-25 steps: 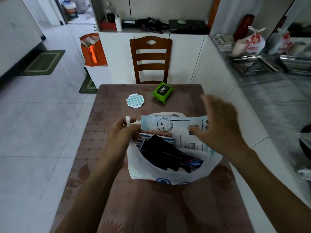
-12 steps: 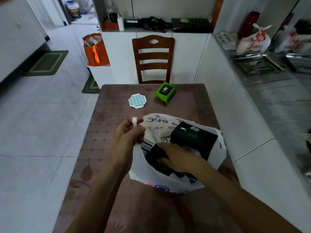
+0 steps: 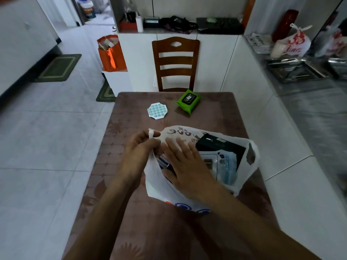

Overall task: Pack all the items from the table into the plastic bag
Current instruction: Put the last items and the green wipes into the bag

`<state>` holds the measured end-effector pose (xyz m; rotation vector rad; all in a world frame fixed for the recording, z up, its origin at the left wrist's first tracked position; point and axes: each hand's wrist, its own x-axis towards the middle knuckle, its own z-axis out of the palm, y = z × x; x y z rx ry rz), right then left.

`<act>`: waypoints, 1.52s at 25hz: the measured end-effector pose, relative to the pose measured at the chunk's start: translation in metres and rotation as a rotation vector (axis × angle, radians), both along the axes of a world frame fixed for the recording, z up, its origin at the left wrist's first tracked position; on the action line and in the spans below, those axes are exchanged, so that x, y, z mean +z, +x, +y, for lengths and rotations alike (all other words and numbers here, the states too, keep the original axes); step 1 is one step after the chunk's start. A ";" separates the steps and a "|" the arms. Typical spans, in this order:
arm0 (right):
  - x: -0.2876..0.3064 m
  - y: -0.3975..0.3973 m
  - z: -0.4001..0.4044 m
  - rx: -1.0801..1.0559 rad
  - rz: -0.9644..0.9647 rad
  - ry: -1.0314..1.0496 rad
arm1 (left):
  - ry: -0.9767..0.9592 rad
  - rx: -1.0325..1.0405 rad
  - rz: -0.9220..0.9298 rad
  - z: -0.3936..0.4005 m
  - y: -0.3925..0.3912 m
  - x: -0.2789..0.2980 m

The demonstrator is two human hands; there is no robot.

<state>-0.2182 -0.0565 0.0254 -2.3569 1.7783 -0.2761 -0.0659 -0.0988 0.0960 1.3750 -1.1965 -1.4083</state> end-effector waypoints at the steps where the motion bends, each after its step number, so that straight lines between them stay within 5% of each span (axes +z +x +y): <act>1: -0.016 0.005 -0.003 -0.017 0.022 0.087 | -0.009 -0.016 0.013 0.004 -0.001 0.000; 6: -0.052 -0.003 -0.018 -0.027 0.046 0.236 | -0.001 -0.034 -0.014 0.000 0.004 0.000; 11: 0.012 -0.022 -0.028 0.007 -0.188 0.318 | 0.017 -0.074 -0.200 -0.015 0.016 0.000; 15: 0.071 -0.050 -0.061 -0.026 -0.417 0.296 | -0.026 0.123 -0.355 -0.045 0.020 -0.009; 19: 0.086 -0.071 -0.142 -0.108 -0.405 0.304 | -0.063 0.081 -0.461 -0.130 0.013 -0.039; 27: -0.017 -0.109 -0.288 -0.090 0.028 0.340 | -0.244 -0.263 -0.986 -0.290 -0.036 -0.168; 34: -0.110 -0.144 -0.388 -0.054 0.318 0.324 | -0.041 -0.366 -1.169 -0.377 -0.056 -0.267; 36: -0.137 -0.148 -0.413 -0.176 0.254 0.370 | 0.003 -0.369 -1.144 -0.389 -0.065 -0.288; 38: -0.157 -0.143 -0.434 -0.482 -0.093 0.469 | 0.026 -0.336 -1.156 -0.395 -0.079 -0.305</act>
